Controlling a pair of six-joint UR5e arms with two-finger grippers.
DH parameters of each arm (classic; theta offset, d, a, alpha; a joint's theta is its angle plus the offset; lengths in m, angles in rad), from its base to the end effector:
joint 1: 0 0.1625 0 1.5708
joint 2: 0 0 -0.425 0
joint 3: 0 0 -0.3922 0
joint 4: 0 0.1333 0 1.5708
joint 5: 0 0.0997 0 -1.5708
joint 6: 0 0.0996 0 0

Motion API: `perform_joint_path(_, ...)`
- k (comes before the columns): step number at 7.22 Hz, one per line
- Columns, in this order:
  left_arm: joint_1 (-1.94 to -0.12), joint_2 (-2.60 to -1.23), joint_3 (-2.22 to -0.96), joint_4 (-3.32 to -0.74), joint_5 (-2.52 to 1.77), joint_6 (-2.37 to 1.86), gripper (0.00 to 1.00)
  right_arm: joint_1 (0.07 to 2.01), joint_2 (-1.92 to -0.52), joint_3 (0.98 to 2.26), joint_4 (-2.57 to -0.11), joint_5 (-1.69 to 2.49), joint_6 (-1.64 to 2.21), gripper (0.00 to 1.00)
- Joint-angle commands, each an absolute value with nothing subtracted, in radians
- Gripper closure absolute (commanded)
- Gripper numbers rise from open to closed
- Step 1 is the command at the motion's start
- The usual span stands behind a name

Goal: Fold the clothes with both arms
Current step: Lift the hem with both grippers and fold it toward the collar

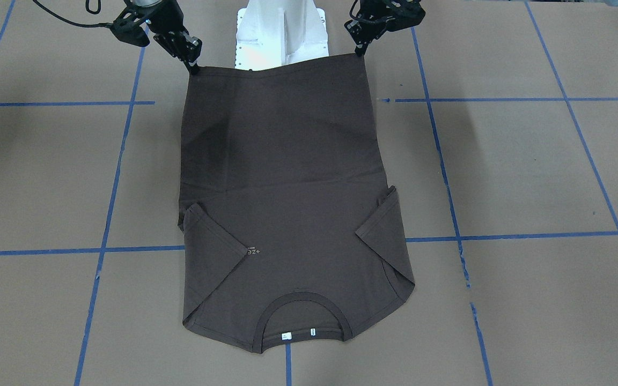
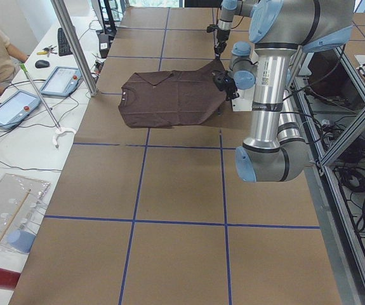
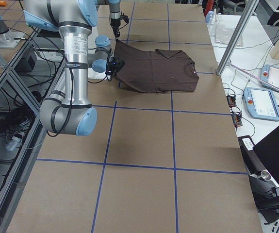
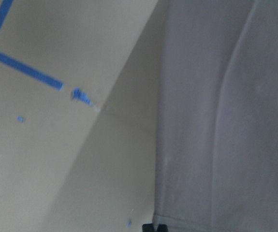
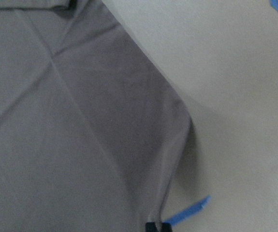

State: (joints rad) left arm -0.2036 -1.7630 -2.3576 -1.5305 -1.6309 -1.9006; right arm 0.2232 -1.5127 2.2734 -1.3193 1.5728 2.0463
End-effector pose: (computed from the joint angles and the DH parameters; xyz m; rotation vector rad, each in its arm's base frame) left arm 0.4043 -0.2135 0.2325 -0.1158 0.9423 -0.4650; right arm -0.4055 -0.2285 0.2846 -0.1316 -1.0231 0.6361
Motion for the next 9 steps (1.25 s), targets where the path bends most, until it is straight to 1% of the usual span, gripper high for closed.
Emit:
perform_joint_path(1,-0.366,-1.775,-2.279,-1.535,-1.631,-1.772,1.00,0.435,-1.314,2.060,-1.324,1.616,1.932,1.00)
perform_joint_path(3,-0.481,-1.790,-2.177,-1.601,-1.628,-1.674,1.00,0.614,-1.222,1.894,-1.318,1.765,1.771,1.00)
perform_joint_path(5,-0.573,-1.895,-1.961,-1.712,-1.626,-1.623,1.00,0.696,-1.085,1.688,-1.315,1.785,1.714,1.00)
perform_joint_path(6,-0.600,-1.935,-1.891,-1.741,-1.625,-1.590,1.00,0.724,-1.039,1.601,-1.310,1.811,1.691,1.00)
perform_joint_path(7,-0.610,-1.948,-1.829,-1.776,-1.623,-1.585,1.00,0.733,-1.001,1.548,-1.309,1.810,1.677,1.00)
perform_joint_path(8,-0.655,-1.968,-1.768,-1.857,-1.621,-1.575,1.00,0.748,-0.939,1.464,-1.293,1.809,1.677,1.00)
perform_joint_path(9,-0.687,-2.005,-1.714,-1.874,-1.621,-1.501,1.00,0.765,-0.911,1.387,-1.223,1.807,1.677,1.00)
